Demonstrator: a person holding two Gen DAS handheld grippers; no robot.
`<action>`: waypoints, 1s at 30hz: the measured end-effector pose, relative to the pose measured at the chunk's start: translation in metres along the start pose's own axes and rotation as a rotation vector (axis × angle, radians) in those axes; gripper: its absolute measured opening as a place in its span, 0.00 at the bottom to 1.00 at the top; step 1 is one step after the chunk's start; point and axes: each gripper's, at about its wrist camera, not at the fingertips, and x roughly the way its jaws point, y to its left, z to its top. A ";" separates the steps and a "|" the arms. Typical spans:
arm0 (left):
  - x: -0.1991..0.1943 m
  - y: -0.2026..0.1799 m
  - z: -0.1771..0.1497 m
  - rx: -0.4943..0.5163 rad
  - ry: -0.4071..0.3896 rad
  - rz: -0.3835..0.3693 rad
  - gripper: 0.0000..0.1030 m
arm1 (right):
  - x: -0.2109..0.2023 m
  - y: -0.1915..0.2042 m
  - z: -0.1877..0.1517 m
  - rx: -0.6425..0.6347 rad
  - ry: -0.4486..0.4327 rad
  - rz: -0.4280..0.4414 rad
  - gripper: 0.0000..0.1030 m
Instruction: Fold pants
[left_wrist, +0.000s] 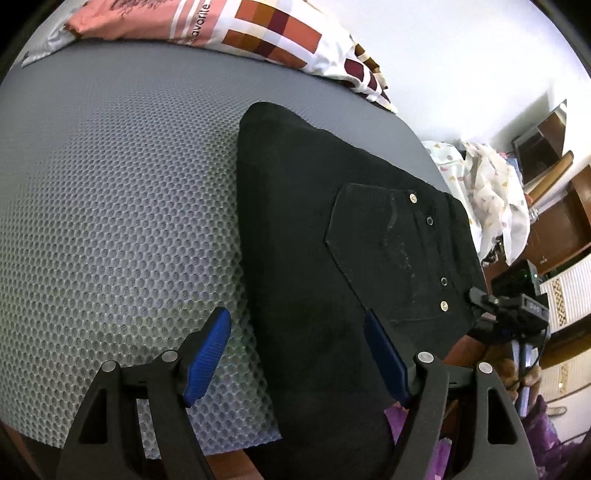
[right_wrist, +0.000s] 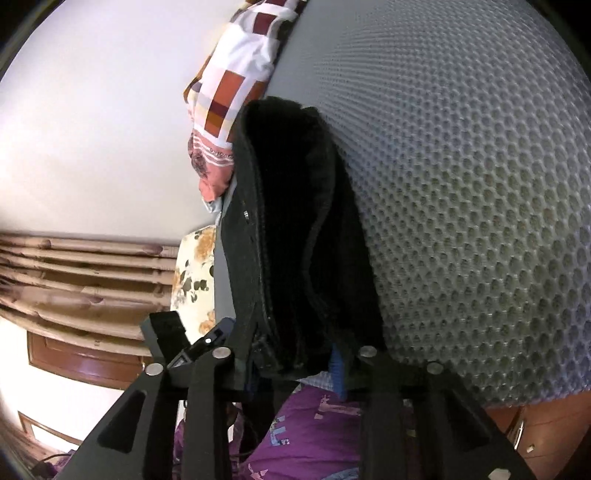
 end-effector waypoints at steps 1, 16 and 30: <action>-0.004 0.002 -0.002 0.002 -0.004 0.000 0.73 | -0.002 0.001 0.001 0.005 0.003 0.004 0.32; -0.012 0.023 -0.001 -0.020 0.033 -0.061 0.73 | -0.025 0.040 -0.007 -0.284 0.019 -0.394 0.79; 0.002 0.007 0.007 0.027 0.074 -0.122 0.73 | -0.037 0.011 0.030 -0.058 -0.033 -0.065 0.80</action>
